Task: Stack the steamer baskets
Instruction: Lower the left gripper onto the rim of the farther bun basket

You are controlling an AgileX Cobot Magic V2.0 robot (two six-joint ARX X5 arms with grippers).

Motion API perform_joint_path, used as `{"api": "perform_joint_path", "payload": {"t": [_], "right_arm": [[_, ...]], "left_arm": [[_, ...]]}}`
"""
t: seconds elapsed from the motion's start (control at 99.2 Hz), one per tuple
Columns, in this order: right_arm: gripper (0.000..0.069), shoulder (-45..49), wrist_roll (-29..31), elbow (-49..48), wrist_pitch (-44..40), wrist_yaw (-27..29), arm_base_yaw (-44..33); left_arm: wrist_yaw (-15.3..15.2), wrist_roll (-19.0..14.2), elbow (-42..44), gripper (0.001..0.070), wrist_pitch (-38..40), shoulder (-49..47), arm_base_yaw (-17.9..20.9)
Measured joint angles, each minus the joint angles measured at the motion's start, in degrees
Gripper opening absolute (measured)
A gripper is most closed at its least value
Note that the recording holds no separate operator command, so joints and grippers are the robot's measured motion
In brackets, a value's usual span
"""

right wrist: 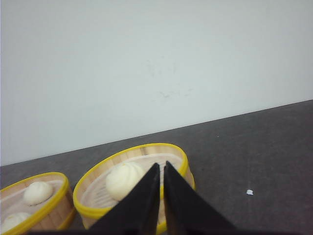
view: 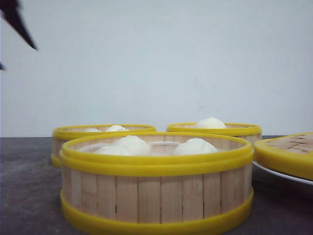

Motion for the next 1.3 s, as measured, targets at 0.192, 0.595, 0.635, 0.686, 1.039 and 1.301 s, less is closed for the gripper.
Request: {"api": "perform_joint_path", "payload": {"t": [0.192, 0.595, 0.635, 0.686, 1.039, 1.301], "right_arm": [[0.001, 0.0, 0.1, 0.0, -0.3, -1.4, 0.0], [0.001, 0.0, 0.2, 0.0, -4.0, -1.4, 0.0], [0.001, 0.0, 0.2, 0.0, -4.0, -1.5, 0.0], [0.001, 0.0, 0.2, 0.0, -4.0, -1.5, 0.0], [0.001, 0.0, 0.2, 0.0, -6.5, -1.4, 0.0], [0.001, 0.0, 0.2, 0.0, -7.7, -1.5, 0.0]], "left_arm": [[1.0, 7.2, 19.9, 0.0466, -19.4, 18.6, -3.1], [-7.5, 13.1, 31.1, 0.0358, -33.0, 37.3, -6.3], [-7.7, 13.1, 31.1, 0.0353, -32.4, 37.5, -6.7], [-8.5, 13.1, 31.1, 0.0347, -31.5, 37.6, -7.1], [-11.6, 13.1, 31.5, 0.0119, -30.8, 40.2, -9.0], [-12.2, 12.2, 32.2, 0.0033, -30.0, 40.7, -9.1]]}}
